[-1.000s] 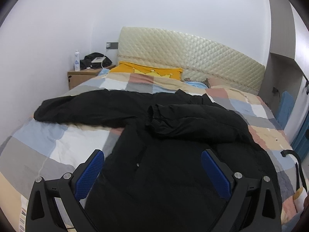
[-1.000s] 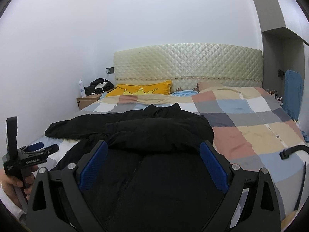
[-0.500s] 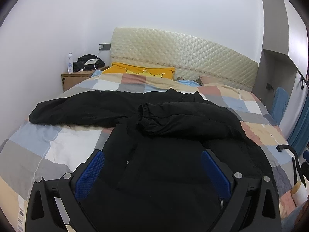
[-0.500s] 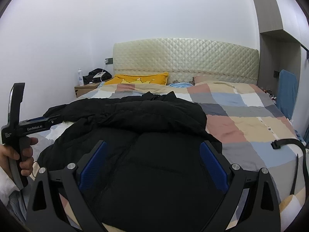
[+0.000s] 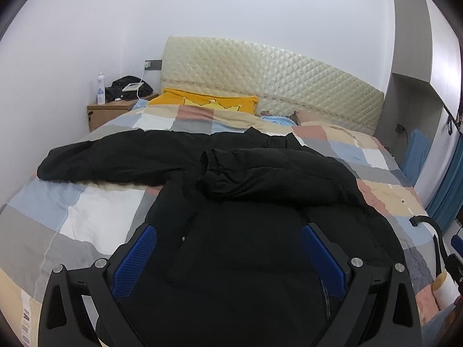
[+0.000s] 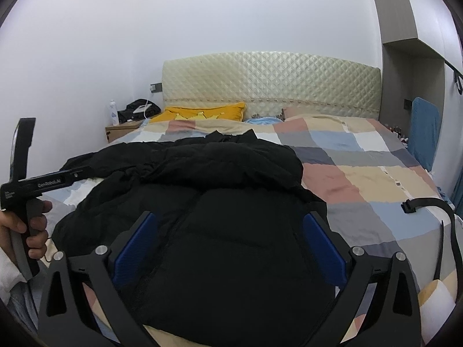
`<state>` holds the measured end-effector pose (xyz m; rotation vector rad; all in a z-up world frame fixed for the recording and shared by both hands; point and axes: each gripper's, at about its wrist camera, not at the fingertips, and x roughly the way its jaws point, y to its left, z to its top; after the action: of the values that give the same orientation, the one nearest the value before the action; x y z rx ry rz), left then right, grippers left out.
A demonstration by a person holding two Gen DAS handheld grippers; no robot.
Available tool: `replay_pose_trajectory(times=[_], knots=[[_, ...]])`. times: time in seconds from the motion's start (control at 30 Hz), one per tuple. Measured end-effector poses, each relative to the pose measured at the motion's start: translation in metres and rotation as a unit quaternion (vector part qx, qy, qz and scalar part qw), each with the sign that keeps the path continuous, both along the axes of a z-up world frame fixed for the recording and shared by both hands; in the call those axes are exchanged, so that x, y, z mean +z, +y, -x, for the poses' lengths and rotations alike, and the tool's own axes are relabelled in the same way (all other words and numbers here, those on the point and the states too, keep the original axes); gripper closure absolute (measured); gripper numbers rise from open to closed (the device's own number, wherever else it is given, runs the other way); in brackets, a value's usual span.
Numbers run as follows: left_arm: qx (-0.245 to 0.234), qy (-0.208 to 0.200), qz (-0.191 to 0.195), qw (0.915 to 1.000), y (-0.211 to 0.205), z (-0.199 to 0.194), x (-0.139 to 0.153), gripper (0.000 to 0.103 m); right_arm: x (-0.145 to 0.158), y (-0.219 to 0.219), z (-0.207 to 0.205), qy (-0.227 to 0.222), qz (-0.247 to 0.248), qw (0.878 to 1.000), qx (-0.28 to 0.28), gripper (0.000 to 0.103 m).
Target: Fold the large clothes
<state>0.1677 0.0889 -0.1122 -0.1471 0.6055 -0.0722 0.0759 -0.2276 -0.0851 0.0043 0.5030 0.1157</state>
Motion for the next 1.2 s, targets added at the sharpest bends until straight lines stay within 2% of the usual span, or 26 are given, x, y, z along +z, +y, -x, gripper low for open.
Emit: replay_pose_trajectory(times=[0.43, 0.5, 0.63, 0.67, 0.73, 0.8, 0.83, 0.9, 1.07, 1.2], knots=[[0.026, 0.023, 0.042, 0.9985, 0.027, -0.017, -0.002, 0.001, -0.004, 0.004, -0.001, -0.001, -0.005, 1.000, 0.024, 0.001], [0.039, 0.040, 0.049, 0.9972, 0.035, -0.023, 0.001, 0.001, -0.005, 0.005, 0.000, -0.003, -0.001, 1.000, 0.027, 0.001], [0.057, 0.053, 0.112, 0.9907, 0.068, -0.029, 0.011, 0.001, -0.006, 0.005, -0.001, -0.005, 0.002, 1.000, 0.022, 0.001], [0.060, 0.052, 0.115, 0.9902, 0.074, -0.030, 0.014, 0.001, -0.006, 0.005, -0.001, -0.004, 0.001, 1.000, 0.020, 0.001], [0.070, 0.052, 0.107, 0.9904, 0.087, -0.035, 0.023, 0.001, -0.006, 0.004, -0.003, -0.005, -0.003, 1.000, 0.018, 0.001], [0.082, 0.051, 0.080, 0.9921, 0.097, -0.040, 0.033, 0.001, -0.006, 0.004, -0.005, -0.007, -0.004, 1.000, 0.020, 0.001], [0.094, 0.052, 0.052, 0.9928, 0.102, -0.045, 0.039, 0.001, -0.007, 0.006, -0.006, -0.009, 0.000, 1.000, 0.018, 0.001], [0.103, 0.055, 0.035, 0.9926, 0.116, -0.054, 0.046, 0.001, -0.007, 0.008, -0.006, -0.010, 0.003, 1.000, 0.020, 0.001], [0.122, 0.065, 0.023, 0.9902, 0.156, -0.078, 0.054, 0.001, -0.008, 0.012, -0.005, -0.011, 0.010, 1.000, 0.020, 0.001], [0.132, 0.083, 0.052, 0.9864, 0.188, -0.095, 0.052, 0.001, -0.010, 0.011, -0.008, -0.009, 0.001, 1.000, 0.009, 0.001]])
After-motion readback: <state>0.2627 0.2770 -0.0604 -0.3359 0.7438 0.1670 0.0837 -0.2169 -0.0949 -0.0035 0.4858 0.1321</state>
